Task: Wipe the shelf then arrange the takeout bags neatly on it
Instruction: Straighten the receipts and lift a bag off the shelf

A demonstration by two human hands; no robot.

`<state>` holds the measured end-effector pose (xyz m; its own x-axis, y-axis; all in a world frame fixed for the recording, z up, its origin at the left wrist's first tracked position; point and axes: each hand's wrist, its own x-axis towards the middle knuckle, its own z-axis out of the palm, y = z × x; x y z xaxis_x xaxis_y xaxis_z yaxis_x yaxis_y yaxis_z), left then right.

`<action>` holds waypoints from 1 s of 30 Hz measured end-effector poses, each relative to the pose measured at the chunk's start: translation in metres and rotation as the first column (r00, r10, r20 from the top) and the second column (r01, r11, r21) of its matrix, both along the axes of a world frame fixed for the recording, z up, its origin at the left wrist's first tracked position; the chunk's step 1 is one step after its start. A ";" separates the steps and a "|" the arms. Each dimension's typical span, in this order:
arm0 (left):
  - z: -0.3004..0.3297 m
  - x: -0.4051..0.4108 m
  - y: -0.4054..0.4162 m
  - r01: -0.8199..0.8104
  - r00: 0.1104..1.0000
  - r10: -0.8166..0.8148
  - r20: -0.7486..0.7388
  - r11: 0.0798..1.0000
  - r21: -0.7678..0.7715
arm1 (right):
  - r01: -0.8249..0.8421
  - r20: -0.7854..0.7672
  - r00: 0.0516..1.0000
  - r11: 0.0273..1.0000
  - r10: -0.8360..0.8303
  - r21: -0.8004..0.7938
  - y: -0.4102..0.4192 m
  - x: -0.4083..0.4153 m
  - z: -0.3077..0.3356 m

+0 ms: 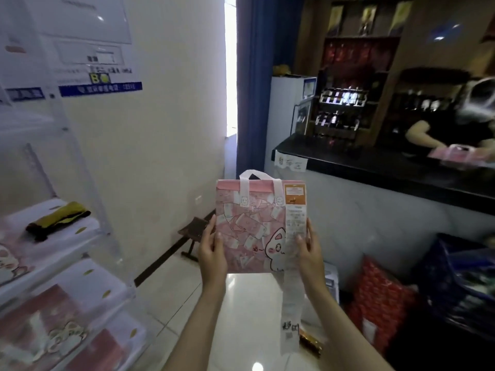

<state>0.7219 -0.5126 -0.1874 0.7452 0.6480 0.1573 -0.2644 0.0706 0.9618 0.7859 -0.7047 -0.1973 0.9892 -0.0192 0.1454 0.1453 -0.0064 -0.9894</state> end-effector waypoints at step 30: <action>0.051 0.514 -0.098 0.223 0.974 -0.222 -0.048 0.974 0.033 | 0.107 0.092 0.989 0.992 -0.113 0.061 -0.104 0.484 0.036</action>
